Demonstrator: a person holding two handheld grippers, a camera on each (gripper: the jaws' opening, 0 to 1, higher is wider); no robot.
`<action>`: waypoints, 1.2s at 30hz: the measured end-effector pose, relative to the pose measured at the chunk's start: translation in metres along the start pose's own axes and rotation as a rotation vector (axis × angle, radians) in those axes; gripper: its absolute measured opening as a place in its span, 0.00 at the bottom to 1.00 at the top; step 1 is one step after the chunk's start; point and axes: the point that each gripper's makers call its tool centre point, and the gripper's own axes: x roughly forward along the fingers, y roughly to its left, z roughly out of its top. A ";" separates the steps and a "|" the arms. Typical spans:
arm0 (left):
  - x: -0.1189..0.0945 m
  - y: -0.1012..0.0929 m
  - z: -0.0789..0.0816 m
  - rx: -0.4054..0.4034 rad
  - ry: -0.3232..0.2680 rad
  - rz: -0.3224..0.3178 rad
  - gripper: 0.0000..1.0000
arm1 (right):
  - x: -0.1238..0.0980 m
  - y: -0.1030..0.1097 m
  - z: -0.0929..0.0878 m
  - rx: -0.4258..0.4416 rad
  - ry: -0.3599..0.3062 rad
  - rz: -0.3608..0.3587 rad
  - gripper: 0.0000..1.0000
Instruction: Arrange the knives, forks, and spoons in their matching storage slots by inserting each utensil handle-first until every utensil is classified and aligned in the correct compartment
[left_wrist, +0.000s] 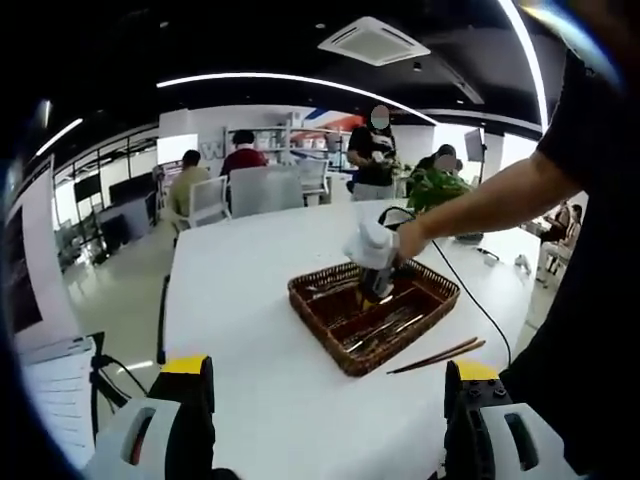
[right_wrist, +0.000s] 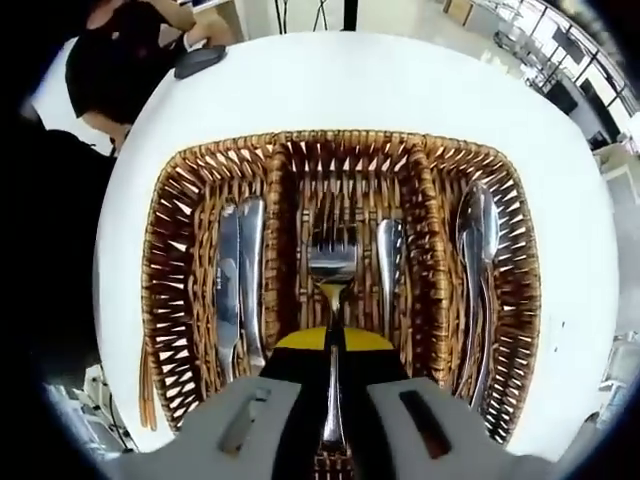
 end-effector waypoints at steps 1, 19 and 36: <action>0.000 0.000 0.000 0.002 0.000 -0.002 1.00 | 0.000 0.000 0.001 -0.003 -0.005 0.000 0.00; 0.001 -0.003 0.010 0.020 -0.004 -0.022 1.00 | -0.018 -0.014 0.016 -0.120 -0.183 -0.114 0.28; 0.016 -0.017 0.031 0.062 -0.029 -0.059 1.00 | -0.077 -0.012 0.014 0.085 -0.385 -0.188 0.90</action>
